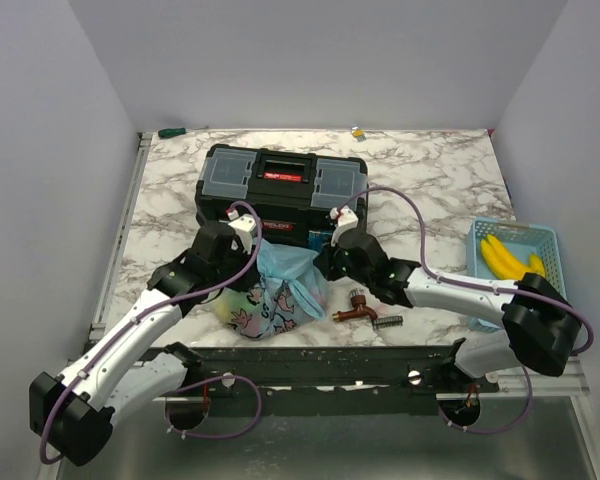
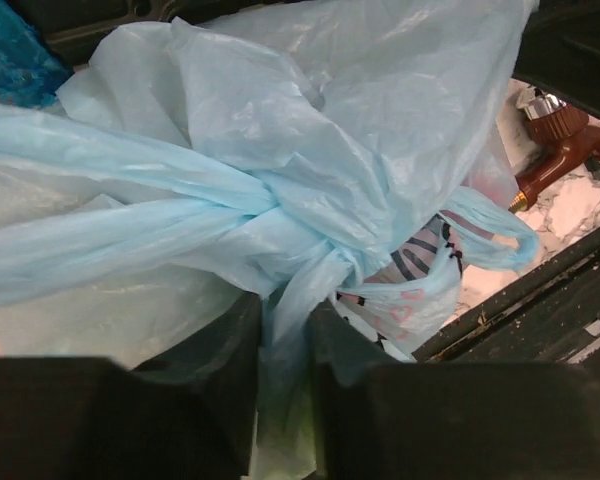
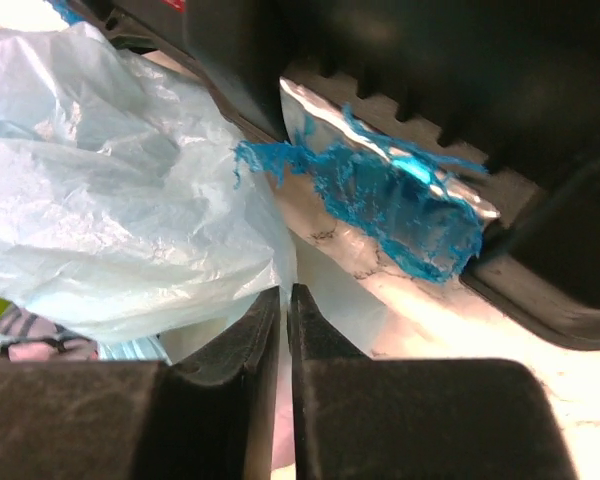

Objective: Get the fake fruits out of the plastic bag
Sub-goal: Move the plastic bag to the center of the board, then untie the plastic bag at the center of the board.

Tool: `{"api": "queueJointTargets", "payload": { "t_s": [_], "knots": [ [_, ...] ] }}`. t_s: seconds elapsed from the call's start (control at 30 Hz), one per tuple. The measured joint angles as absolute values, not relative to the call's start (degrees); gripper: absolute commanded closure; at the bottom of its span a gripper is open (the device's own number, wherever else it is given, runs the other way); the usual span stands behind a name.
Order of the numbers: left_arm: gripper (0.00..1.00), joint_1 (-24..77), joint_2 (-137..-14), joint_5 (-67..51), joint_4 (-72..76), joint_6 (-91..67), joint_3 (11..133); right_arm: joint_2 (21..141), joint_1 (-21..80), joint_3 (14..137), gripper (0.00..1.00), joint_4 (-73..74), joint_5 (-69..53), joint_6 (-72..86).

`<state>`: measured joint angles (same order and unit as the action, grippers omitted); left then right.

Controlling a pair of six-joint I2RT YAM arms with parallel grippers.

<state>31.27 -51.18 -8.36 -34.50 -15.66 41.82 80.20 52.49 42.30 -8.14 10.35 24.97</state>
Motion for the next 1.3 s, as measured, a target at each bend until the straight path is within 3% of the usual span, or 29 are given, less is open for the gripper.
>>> {"api": "queueJointTargets", "payload": {
  "t_s": [0.07,0.3,0.4,0.43,0.53,0.67,1.0,1.3],
  "knots": [
    [0.95,31.3,-51.2,-8.5,-34.2,-15.5,41.9,80.2,52.5,43.4,0.69,-6.9,9.9,25.1],
    [0.96,31.4,-44.6,-8.8,-33.8,-14.5,41.5,80.7,52.5,54.4,0.34,6.3,9.8,23.4],
    [0.96,31.4,-44.1,-9.7,-33.5,-14.3,41.5,80.4,52.5,57.4,0.26,10.6,7.8,24.2],
    [0.96,31.4,-44.4,-10.0,-33.5,-14.3,41.5,80.5,52.6,58.5,0.18,12.1,7.0,25.1],
    [0.97,31.6,-45.8,-10.8,-33.5,-14.1,41.5,80.5,53.6,62.3,0.08,15.7,6.7,29.7],
    [0.98,31.6,-46.0,-11.3,-33.4,-13.9,41.5,80.5,56.6,66.5,0.08,17.7,6.5,36.3],
    [1.0,31.6,-45.7,-11.5,-33.4,-13.7,41.5,83.5,60.1,66.8,0.22,16.3,8.3,48.0],
    [1.0,31.6,-44.3,-12.6,-33.4,-13.7,41.5,87.9,62.0,65.7,0.21,12.6,10.3,49.1]
  ]
}}
